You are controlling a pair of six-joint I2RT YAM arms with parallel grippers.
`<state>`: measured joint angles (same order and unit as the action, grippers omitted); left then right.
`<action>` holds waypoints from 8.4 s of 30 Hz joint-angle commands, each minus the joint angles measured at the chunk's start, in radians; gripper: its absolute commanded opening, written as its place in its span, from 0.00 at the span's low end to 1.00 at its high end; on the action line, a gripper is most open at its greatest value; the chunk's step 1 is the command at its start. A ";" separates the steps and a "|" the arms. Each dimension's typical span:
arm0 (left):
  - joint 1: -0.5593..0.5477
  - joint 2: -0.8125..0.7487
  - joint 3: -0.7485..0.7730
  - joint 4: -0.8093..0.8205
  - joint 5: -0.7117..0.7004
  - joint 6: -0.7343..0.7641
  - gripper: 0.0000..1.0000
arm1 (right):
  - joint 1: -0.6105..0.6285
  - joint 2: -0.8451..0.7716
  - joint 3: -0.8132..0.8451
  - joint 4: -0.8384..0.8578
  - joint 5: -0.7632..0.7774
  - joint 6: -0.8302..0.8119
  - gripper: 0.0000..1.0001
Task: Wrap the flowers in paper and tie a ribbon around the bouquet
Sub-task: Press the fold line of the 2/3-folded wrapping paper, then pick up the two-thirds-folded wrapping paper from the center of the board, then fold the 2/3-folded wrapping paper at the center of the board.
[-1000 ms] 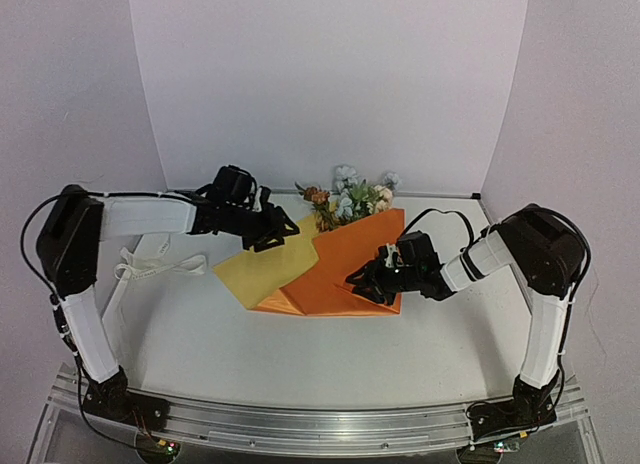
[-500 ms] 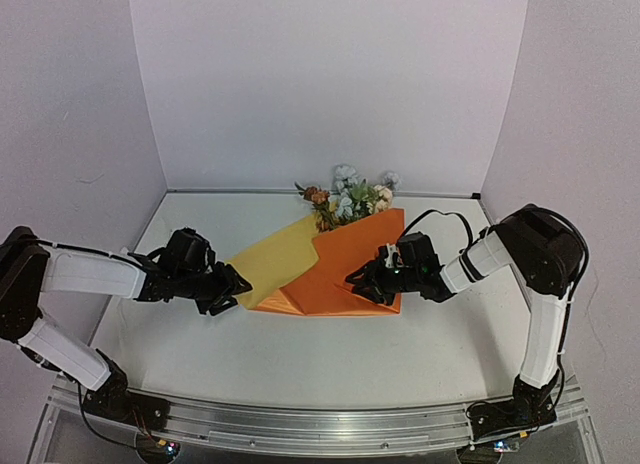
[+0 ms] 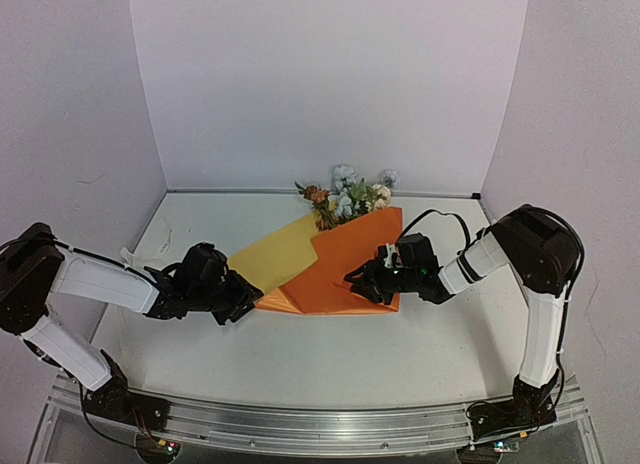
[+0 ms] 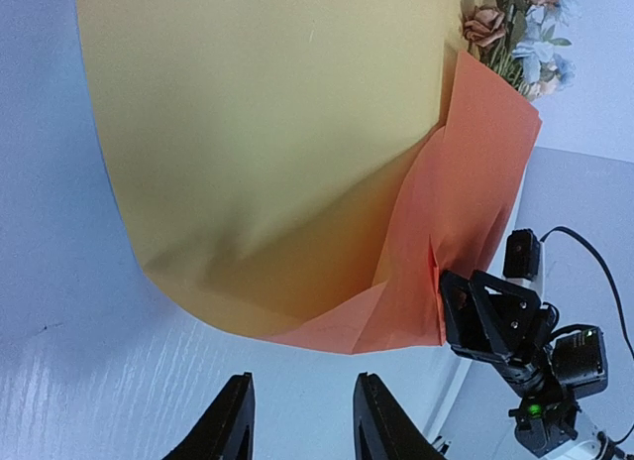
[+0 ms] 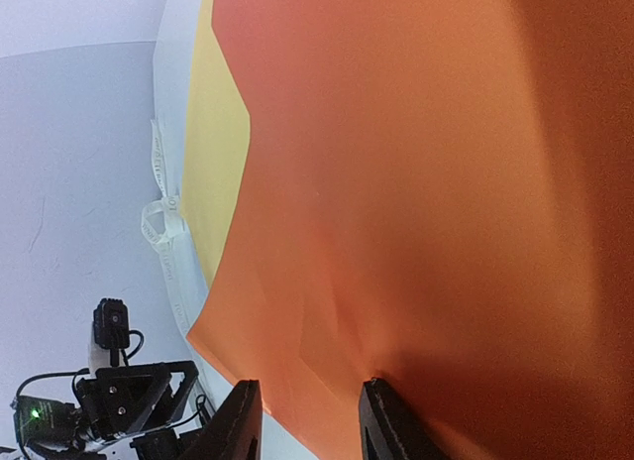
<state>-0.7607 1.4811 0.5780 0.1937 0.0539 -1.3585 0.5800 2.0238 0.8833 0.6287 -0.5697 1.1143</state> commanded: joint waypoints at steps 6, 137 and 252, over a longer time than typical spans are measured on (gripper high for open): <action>-0.029 0.044 0.009 0.057 -0.115 -0.142 0.41 | 0.003 0.071 -0.024 -0.108 0.055 0.009 0.37; -0.204 0.061 0.111 0.067 -0.164 0.039 0.89 | 0.157 0.082 -0.019 -0.085 0.217 0.175 0.27; -0.203 0.503 0.722 -0.012 0.121 0.777 0.00 | 0.114 -0.521 -0.274 -0.589 0.552 -0.132 0.41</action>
<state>-0.9550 1.9516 1.2141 0.2419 0.1302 -0.6219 0.7092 1.5229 0.6671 0.1207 -0.0980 1.0402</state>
